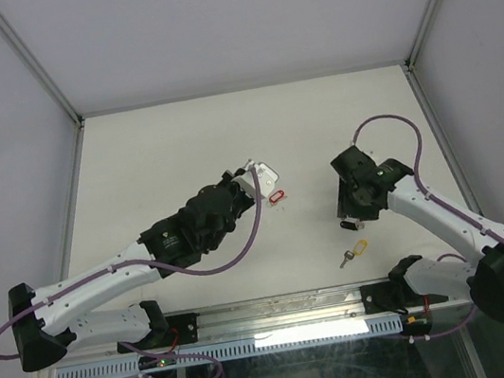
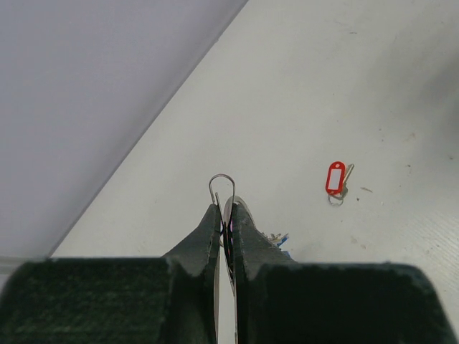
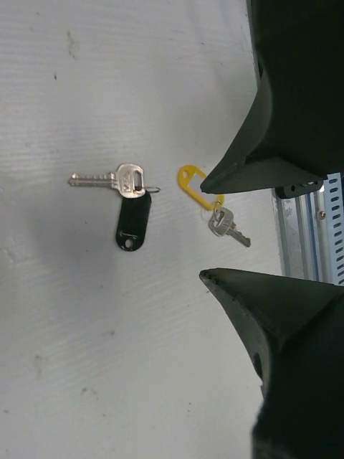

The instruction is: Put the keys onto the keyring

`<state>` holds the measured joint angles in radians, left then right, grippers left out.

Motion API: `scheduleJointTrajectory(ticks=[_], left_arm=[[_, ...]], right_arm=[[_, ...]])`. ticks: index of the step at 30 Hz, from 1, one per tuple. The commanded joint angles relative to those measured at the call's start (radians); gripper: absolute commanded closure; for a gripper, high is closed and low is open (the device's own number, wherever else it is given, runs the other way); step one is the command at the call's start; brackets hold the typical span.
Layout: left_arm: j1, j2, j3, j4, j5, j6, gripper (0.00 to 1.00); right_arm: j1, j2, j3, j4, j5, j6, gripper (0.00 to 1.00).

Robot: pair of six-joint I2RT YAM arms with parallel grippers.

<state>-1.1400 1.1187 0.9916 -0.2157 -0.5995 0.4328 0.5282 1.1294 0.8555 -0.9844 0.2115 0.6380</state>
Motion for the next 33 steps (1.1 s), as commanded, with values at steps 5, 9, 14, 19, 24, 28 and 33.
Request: scheduleJointTrajectory(ticks=[5,9,14,19,24,28,33], left_arm=[[-0.016,-0.057,-0.018,0.029,-0.015,0.006,1.0],[-0.016,-0.062,-0.026,0.029,-0.018,0.012,1.0],[-0.016,-0.056,-0.034,0.028,-0.011,0.016,1.0],[-0.017,-0.044,-0.038,0.028,-0.012,0.022,1.0],[-0.016,-0.045,-0.037,0.028,-0.012,0.027,1.0],[-0.016,-0.046,-0.037,0.027,-0.01,0.03,1.0],[-0.017,-0.047,-0.035,0.028,0.002,0.031,1.0]], right_arm=[[-0.102,0.053,-0.058,0.094,0.02,0.007,0.55],[-0.132,0.082,-0.093,0.133,-0.018,-0.014,0.57],[-0.151,0.117,-0.113,0.171,-0.025,-0.032,0.66],[-0.161,0.163,-0.119,0.19,-0.038,-0.048,0.68],[-0.163,0.174,-0.121,0.193,-0.026,-0.049,0.71],[-0.163,0.193,-0.121,0.191,-0.018,-0.047,0.72],[-0.163,0.216,-0.124,0.197,-0.012,-0.046,0.75]])
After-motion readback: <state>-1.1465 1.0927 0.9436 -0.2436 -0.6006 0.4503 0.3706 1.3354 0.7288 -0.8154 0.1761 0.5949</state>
